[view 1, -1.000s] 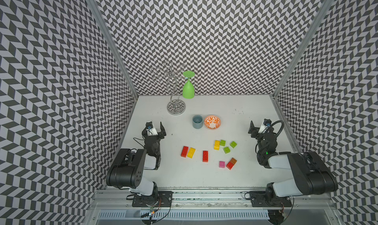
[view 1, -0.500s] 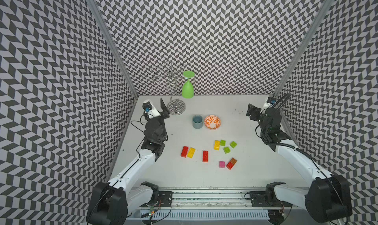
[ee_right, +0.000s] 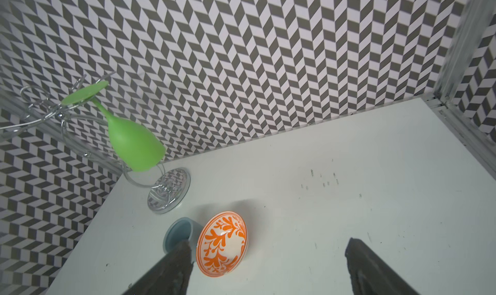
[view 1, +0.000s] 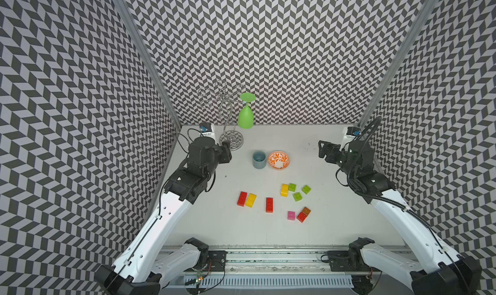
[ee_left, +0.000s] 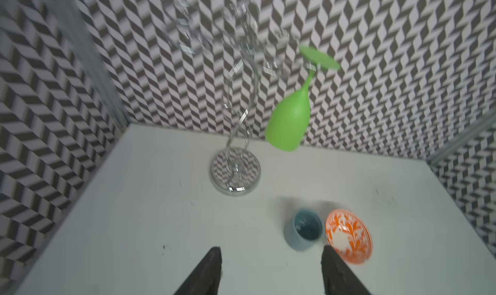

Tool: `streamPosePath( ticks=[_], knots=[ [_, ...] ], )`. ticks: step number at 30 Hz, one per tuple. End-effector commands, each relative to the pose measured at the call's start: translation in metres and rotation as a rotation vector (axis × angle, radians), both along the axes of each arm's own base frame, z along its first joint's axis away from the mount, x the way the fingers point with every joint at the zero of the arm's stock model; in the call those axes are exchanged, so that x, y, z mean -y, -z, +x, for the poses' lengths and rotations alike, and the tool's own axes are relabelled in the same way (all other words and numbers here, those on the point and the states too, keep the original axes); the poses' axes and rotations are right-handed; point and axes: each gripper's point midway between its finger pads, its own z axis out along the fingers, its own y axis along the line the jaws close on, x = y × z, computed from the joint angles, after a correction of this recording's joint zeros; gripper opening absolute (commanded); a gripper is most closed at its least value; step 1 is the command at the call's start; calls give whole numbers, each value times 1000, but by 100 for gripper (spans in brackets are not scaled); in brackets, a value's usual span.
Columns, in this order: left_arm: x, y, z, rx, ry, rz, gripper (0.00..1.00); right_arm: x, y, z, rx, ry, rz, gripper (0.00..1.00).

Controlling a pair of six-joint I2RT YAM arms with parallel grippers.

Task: Assemble the letter s with lego
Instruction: Pick up the lego brick from the center of the board.

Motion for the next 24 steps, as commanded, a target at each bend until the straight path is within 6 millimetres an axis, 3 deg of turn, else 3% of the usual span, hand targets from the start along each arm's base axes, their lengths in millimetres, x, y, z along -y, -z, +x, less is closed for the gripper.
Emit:
streamPosePath(
  ticks=[1, 6, 9, 12, 15, 20, 24],
  knots=[
    [50, 82, -47, -321, 155, -9, 60, -14, 32, -14, -148, -89, -1, 90],
    [120, 127, -84, -468, 268, -61, 59, -8, 63, -30, -227, -95, -41, 90],
    [143, 152, -95, -546, 288, -57, 62, -3, 71, -35, -231, -84, -68, 91],
    [151, 172, -96, -600, 283, -38, 74, 1, 79, -37, -248, -80, -97, 91],
    [160, 190, -97, -654, 310, -14, 76, -3, 89, -38, -273, -101, -93, 91],
    [171, 230, -107, -769, 342, 15, 70, -5, 99, -39, -297, -114, -92, 91],
    [171, 250, -107, -804, 337, 56, 64, -5, 102, -39, -301, -117, -101, 92]
  ],
)
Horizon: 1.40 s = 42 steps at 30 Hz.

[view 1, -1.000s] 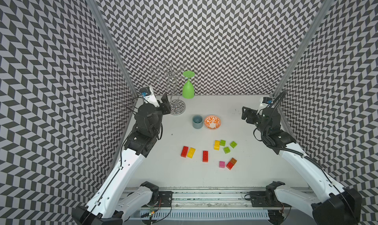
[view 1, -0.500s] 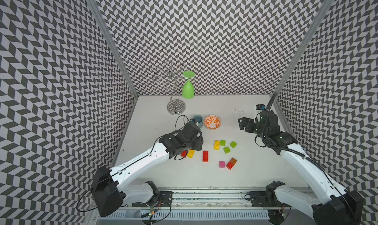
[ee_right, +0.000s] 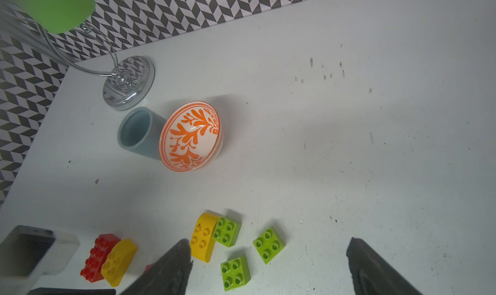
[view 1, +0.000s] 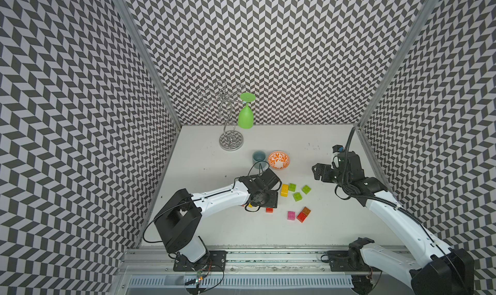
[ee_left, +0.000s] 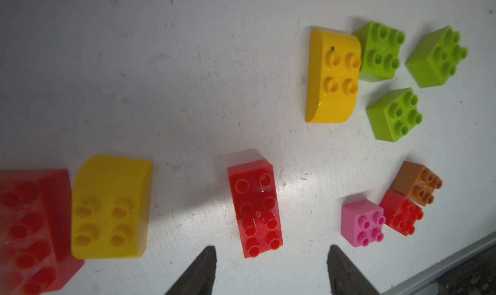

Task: Assemble the letter s with lego
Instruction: Pick up the lego brick from the center of the board.

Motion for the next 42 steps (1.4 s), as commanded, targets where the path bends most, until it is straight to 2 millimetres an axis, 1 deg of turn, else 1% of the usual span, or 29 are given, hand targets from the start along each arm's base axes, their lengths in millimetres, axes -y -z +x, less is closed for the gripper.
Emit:
streamPosePath(
  ticks=[1, 9, 13, 18, 22, 24, 26, 28, 30, 31, 32, 35, 37, 38, 41, 42],
  knots=[
    [9, 5, -1, -16, 25, -17, 64, -2, 0, 2, 17, -13, 2, 92],
    [9, 33, -8, -70, 61, 39, 61, -3, 1, 4, 13, -19, -2, 92],
    [8, 38, -6, -61, 71, 72, 59, -4, 1, 5, 16, -23, 1, 92],
    [6, 43, 0, -41, 89, 135, 51, -5, 1, 6, 13, -25, -1, 92],
    [3, 43, 4, -22, 118, 190, 40, -5, 2, 6, 13, -27, -4, 91],
    [-1, 43, 5, -17, 151, 248, 33, -5, 2, 6, 13, -30, -3, 91],
    [-5, 41, 7, 3, 192, 317, 25, -6, 1, 6, 14, -32, -3, 90],
    [-1, 30, 11, 37, 260, 335, 19, -6, -1, 7, 17, -36, -2, 90],
    [0, 11, 20, 98, 341, 361, 14, -7, -4, 7, 17, -43, -1, 89],
    [2, -2, 26, 142, 406, 374, 11, -8, -5, 7, 19, -46, -1, 89],
    [6, -14, 30, 187, 477, 380, 10, -7, -6, 7, 22, -46, -2, 89],
    [21, -46, 44, 350, 677, 350, 14, -8, -11, 5, 65, -50, 8, 86],
    [27, -55, 52, 432, 777, 290, 14, -11, -15, 2, 117, -78, 23, 82],
    [26, -56, 59, 451, 806, 280, 14, -13, -19, -1, 151, -101, 30, 81],
    [19, -52, 73, 479, 883, 309, 13, -17, -35, -8, 252, -151, 45, 76],
    [19, -49, 74, 484, 926, 330, 14, -18, -39, -10, 282, -166, 47, 75]
  ],
)
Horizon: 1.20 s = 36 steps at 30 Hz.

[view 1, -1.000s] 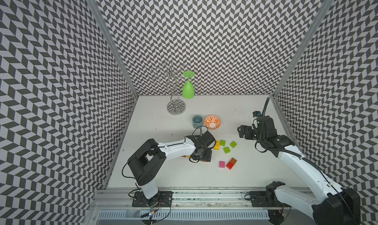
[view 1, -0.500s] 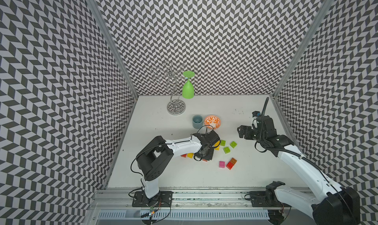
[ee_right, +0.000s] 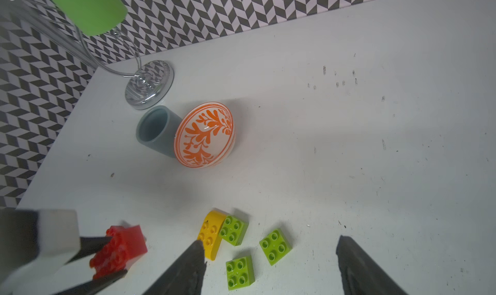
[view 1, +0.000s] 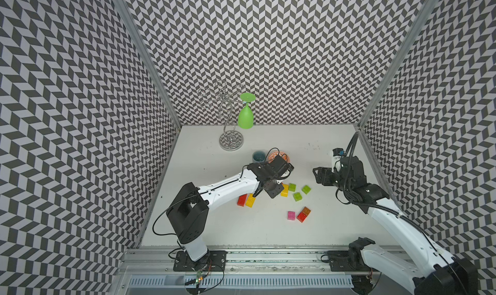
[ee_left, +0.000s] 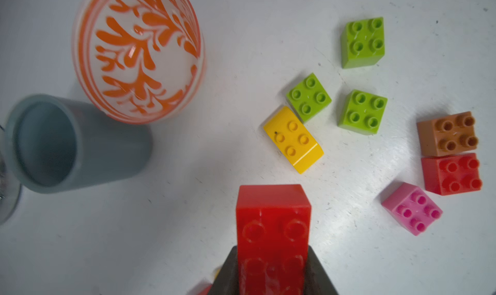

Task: Assemble the letter s with lego
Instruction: Pick up the lego brick from the center of the board, then place the lego brick at the center of the board.

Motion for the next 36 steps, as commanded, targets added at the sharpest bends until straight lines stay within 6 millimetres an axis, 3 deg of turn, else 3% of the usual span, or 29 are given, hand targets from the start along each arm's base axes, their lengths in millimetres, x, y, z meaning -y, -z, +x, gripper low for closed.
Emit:
streamPosePath(
  ticks=[1, 7, 14, 18, 32, 36],
  knots=[
    [0, 12, 9, 70, 249, 98, 14, -11, -40, 1, 204, -81, 36, 74],
    [-6, 35, 2, 132, 504, 220, 13, -13, -48, -8, 296, -120, 25, 73],
    [-23, 66, -1, 58, 566, 325, 15, -18, -48, -11, 310, -147, 26, 73],
    [-31, 79, 0, 21, 560, 348, 22, -21, -49, -10, 311, -160, 37, 73],
    [-28, 97, 6, -54, 538, 320, 35, -24, -47, -6, 289, -155, 61, 73],
    [-29, 97, 7, -64, 528, 321, 44, -23, -46, -5, 279, -147, 63, 73]
  ],
)
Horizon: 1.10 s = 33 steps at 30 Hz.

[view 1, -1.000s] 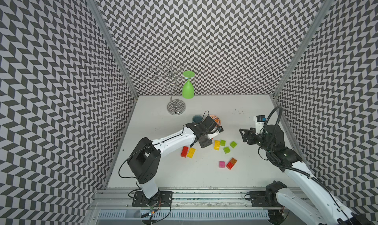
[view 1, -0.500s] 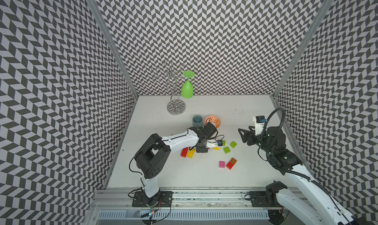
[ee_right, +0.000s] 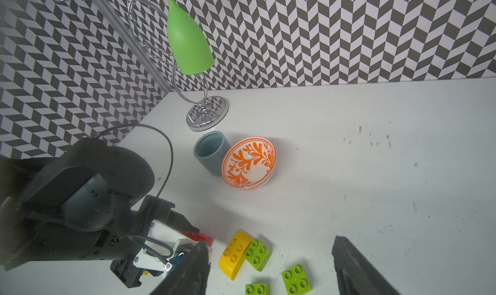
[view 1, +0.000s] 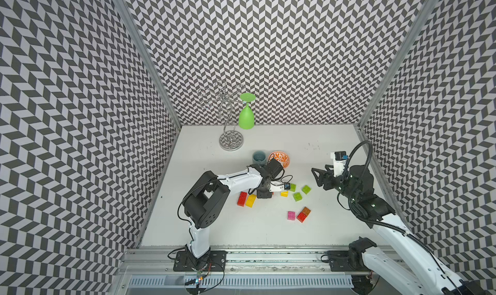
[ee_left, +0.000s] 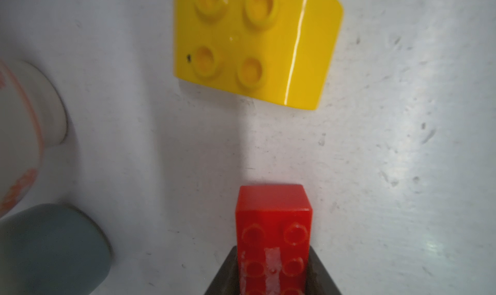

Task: Assemble the letter s with lego
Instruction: Place the lego brick at the center of the board.

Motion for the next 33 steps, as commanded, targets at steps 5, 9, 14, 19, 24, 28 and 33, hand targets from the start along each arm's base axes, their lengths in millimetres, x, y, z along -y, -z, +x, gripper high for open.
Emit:
streamPosePath(
  ticks=[5, 9, 14, 19, 24, 28, 33],
  knots=[
    [1, -6, 6, -3, -24, -6, 62, -3, -13, 5, 32, 1, 30, 73],
    [10, -33, 13, 38, -39, -62, 70, -2, -14, 7, 13, 20, 40, 73],
    [28, -115, 11, 158, -48, -233, 70, 2, -22, 10, -27, 69, 72, 71],
    [24, -203, -6, 289, -136, -488, 67, -7, 5, 10, -299, 110, 102, 65],
    [-8, -250, -16, 400, -405, -827, 59, -64, 31, -20, -415, 64, 99, 63],
    [-31, -252, -26, 348, -604, -1004, 48, -98, 59, -45, -544, 57, 120, 62],
    [-58, -228, -24, 266, -793, -1082, 42, -128, 96, -75, -719, 83, 118, 60]
  ],
)
